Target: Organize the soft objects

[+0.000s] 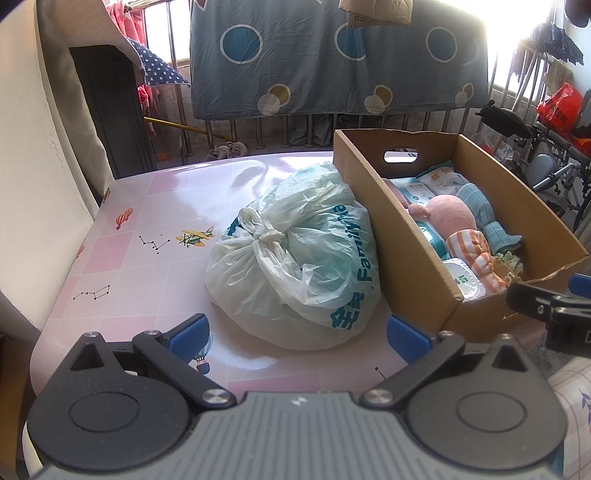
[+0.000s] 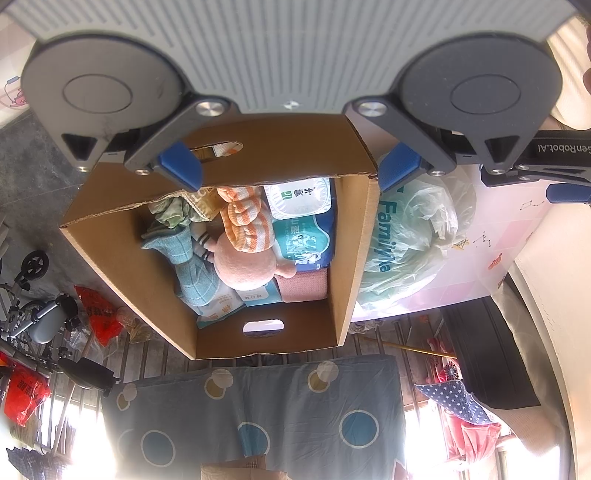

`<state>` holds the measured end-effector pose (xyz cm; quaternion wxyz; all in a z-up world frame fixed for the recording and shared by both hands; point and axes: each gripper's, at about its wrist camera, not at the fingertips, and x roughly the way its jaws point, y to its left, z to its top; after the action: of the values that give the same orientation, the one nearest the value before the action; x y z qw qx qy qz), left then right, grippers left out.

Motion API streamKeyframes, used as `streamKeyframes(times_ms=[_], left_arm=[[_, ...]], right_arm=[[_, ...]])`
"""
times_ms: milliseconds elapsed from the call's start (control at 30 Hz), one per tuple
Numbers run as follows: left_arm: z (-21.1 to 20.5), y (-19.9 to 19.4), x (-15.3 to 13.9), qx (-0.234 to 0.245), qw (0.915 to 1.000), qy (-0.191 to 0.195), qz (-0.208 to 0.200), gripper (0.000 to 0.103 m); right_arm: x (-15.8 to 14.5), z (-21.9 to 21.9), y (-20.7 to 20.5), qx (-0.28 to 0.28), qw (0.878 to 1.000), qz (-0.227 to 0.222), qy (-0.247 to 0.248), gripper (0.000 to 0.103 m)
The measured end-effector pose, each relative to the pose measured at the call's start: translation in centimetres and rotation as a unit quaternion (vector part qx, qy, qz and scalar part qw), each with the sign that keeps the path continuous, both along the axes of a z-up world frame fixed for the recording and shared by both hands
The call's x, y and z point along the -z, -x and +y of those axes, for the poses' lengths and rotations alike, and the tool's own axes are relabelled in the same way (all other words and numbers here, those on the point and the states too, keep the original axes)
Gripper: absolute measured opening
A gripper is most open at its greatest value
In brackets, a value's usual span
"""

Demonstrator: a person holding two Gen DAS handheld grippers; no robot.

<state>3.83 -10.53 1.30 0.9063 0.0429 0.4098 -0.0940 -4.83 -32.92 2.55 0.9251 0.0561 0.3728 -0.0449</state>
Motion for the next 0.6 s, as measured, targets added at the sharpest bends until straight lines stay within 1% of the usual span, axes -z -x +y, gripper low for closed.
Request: streamKeyframes(times_ms=[600], left_arm=[[0.00, -0.03, -0.03, 0.000, 1.0000, -0.001, 0.000, 0.103]], right_arm=[[-0.05, 0.09, 0.03, 0.000, 1.000, 0.000, 0.000, 0.102]])
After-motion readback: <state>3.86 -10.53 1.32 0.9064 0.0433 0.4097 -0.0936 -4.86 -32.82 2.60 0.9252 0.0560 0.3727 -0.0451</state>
